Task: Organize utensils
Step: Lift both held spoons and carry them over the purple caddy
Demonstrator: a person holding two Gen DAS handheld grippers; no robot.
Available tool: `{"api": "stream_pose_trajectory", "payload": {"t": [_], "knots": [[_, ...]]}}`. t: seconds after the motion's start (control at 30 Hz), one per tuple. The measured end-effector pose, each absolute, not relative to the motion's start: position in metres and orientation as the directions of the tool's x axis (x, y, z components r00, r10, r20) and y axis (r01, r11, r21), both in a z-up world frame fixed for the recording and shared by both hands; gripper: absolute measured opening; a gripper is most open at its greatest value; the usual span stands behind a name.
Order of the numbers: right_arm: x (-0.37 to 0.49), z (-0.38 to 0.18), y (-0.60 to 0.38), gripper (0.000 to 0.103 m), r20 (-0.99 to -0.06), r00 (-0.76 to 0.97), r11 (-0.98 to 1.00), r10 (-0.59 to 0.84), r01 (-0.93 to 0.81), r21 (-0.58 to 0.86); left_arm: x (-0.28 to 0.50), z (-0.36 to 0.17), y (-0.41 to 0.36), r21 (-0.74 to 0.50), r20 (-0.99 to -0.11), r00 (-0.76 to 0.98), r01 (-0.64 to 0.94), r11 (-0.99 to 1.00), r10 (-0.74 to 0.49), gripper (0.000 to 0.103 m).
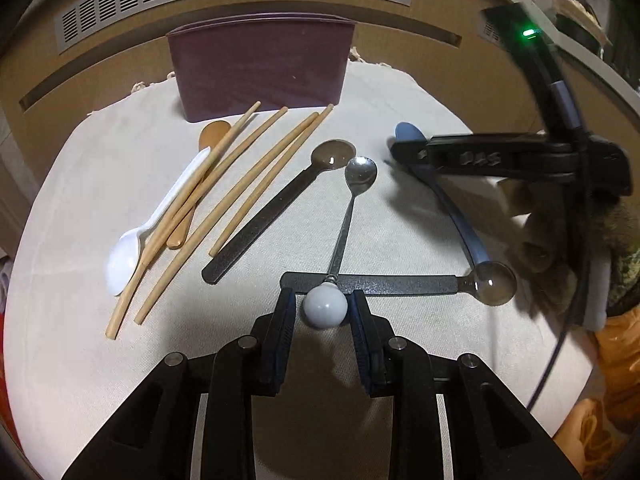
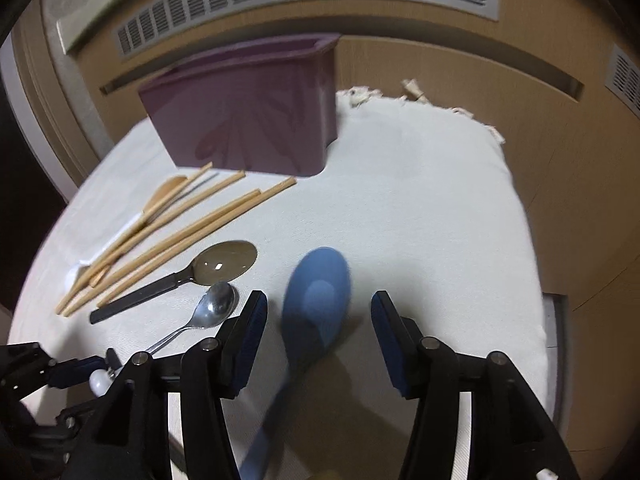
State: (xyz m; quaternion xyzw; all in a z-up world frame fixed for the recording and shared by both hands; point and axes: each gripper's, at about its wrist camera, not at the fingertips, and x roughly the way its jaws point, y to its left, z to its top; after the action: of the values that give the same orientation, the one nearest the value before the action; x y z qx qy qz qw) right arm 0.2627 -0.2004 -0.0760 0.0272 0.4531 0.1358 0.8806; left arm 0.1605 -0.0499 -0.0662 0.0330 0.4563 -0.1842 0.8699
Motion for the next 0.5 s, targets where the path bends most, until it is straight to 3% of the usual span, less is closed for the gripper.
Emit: {"api": "stream_pose_trajectory", "payload": {"t": [0.03,0.1,0.5], "knots": [[0.265,-0.078,-0.196,0.051,-0.803,0.542,0.965,0.248,-0.210,0.157,0.160,-0.066,-0.049,-0.106,-0.803,0.524,0.345,0.933,-0.285,0.023],[0.263,-0.078,-0.191,0.031,-0.811,0.538,0.968,0.228,-0.213,0.131,0.157,-0.062,-0.045,-0.102,-0.790,0.546,0.331,0.938,-0.279,0.023],[0.206,0.004,-0.195,0.031,-0.672,0.676,0.946,0.301,-0.302,0.120,0.130,0.016,-0.010,-0.082,-0.571,0.784,0.242,0.967,-0.245,0.022]]}}
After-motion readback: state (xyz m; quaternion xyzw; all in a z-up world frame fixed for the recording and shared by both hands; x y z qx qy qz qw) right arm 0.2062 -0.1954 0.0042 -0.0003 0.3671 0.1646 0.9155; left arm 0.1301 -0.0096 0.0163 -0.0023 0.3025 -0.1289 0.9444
